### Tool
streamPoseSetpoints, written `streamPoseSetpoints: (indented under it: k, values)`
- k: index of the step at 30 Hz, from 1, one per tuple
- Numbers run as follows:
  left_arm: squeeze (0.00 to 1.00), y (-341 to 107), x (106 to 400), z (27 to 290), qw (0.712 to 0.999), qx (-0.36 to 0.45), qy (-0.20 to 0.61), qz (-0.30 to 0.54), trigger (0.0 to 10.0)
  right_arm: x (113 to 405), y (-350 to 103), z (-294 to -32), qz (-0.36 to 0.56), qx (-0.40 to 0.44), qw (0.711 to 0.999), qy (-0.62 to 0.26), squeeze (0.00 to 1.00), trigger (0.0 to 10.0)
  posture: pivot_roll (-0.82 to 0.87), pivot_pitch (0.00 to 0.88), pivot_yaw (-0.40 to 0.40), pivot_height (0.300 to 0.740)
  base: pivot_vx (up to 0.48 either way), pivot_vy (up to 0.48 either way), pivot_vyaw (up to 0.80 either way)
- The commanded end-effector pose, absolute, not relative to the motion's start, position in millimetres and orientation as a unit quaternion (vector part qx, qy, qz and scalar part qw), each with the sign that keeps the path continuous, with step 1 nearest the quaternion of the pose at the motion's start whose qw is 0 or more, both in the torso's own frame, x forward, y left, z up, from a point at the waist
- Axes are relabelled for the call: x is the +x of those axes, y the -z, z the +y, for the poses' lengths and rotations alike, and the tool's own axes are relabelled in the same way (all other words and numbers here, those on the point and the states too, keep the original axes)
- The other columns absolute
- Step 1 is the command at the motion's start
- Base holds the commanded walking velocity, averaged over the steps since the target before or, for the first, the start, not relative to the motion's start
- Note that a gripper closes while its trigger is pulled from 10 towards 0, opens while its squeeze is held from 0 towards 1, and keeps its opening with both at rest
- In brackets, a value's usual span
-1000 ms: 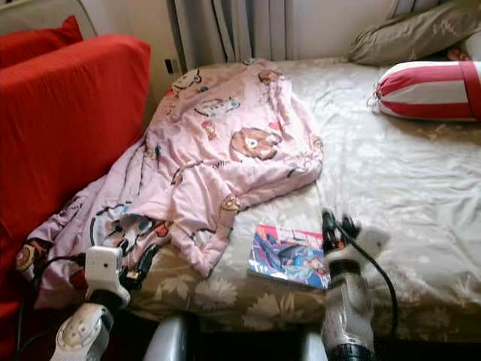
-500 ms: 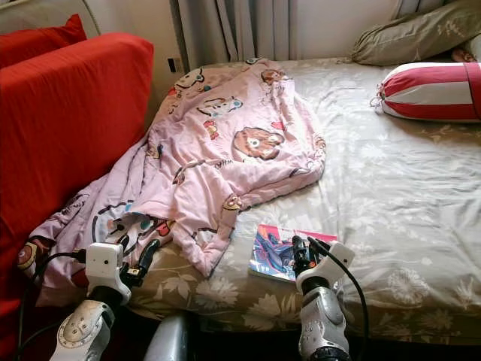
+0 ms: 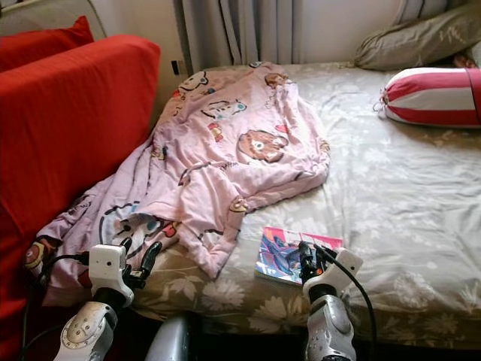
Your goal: Clean up the room
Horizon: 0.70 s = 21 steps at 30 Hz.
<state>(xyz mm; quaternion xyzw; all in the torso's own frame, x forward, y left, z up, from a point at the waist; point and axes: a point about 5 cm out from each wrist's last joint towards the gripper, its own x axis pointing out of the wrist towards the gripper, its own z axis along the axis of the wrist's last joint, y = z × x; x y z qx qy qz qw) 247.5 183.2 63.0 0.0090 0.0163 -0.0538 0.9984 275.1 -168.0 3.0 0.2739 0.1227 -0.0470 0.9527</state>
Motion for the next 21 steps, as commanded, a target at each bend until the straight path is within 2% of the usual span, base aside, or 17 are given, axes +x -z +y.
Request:
streamPoseSetpoints:
  k: [1, 21]
  values:
    - [0.00, -62.6, 247.6, 186.6, 0.998, 0.013, 0.050, 0.021, 10.0, 274.1, -1.1, -162.2, 0.130, 0.271, 0.953, 0.039, 0.00, 10.0, 0.09, 0.000, 0.080, 0.570, 0.000, 0.270, 0.00]
    - [0.00, -63.8, 248.3, 188.1, 0.998, 0.014, 0.051, 0.019, 10.0, 273.3, 0.0, -159.9, 0.131, 0.275, 0.952, 0.039, 0.00, 10.0, 0.10, 0.000, 0.086, 0.570, 0.000, 0.294, 0.00]
